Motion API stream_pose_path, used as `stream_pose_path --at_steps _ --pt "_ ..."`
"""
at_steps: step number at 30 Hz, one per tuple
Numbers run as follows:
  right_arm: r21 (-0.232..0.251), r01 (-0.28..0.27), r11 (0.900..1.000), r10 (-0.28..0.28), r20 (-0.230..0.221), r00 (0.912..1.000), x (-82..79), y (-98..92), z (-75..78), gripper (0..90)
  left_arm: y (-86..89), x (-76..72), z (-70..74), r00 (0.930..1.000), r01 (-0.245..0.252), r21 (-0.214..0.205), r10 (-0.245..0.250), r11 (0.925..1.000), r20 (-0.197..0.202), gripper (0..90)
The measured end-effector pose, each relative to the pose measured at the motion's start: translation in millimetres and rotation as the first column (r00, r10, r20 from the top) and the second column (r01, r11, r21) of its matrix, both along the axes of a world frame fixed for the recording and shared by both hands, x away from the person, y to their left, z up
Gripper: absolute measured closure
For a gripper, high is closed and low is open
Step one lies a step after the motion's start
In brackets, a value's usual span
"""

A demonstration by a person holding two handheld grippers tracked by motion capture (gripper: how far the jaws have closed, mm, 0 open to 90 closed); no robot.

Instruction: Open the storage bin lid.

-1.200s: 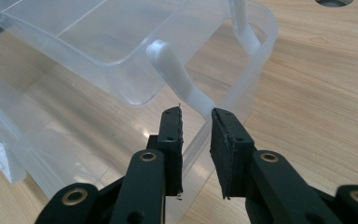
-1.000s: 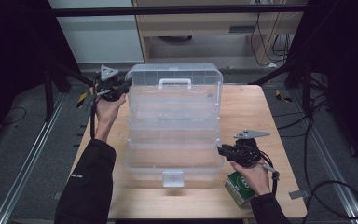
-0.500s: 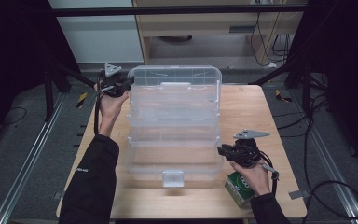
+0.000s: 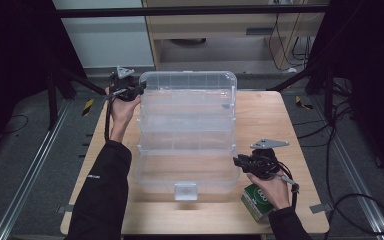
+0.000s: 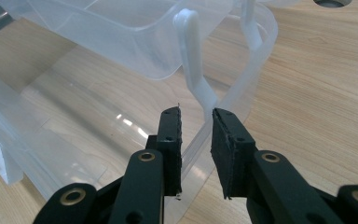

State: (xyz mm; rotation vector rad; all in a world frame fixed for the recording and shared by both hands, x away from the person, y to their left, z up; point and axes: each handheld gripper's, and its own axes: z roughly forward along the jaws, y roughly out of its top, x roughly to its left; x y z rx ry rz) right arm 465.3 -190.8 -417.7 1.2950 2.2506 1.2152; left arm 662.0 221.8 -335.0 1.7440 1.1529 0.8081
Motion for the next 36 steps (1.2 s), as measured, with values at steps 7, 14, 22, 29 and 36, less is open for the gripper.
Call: stream_pose_path --at_steps 7,14,22,29,36 --pt "-0.004 -0.001 1.0000 0.001 0.003 1.0000 -0.3 0.7 0.2 73.1 -1.7 7.3 -5.3 0.9999 -0.010 -0.002 0.010 0.9999 -0.007 76.0" --pt "-0.010 0.000 0.9999 0.000 0.005 1.0000 -0.4 1.2 0.2 73.0 -1.6 13.6 -11.2 0.9999 -0.011 -0.010 0.011 0.9999 -0.012 75.8" --pt "-0.019 -0.003 0.9998 0.003 0.011 0.9999 -0.6 1.6 0.4 73.0 1.1 18.4 -9.3 0.9993 -0.025 0.007 0.026 0.9997 -0.028 75.1" --pt "-0.007 -0.011 0.9999 0.011 0.008 0.9999 0.0 1.0 -0.2 72.8 20.4 4.7 -5.5 0.9990 -0.038 -0.031 0.037 0.9988 -0.025 74.1" --pt "-0.008 -0.010 0.9999 0.010 0.007 0.9999 -0.3 1.2 -0.1 72.8 45.1 -33.6 0.1 0.9998 0.008 -0.052 -0.009 0.9986 -0.017 70.6"
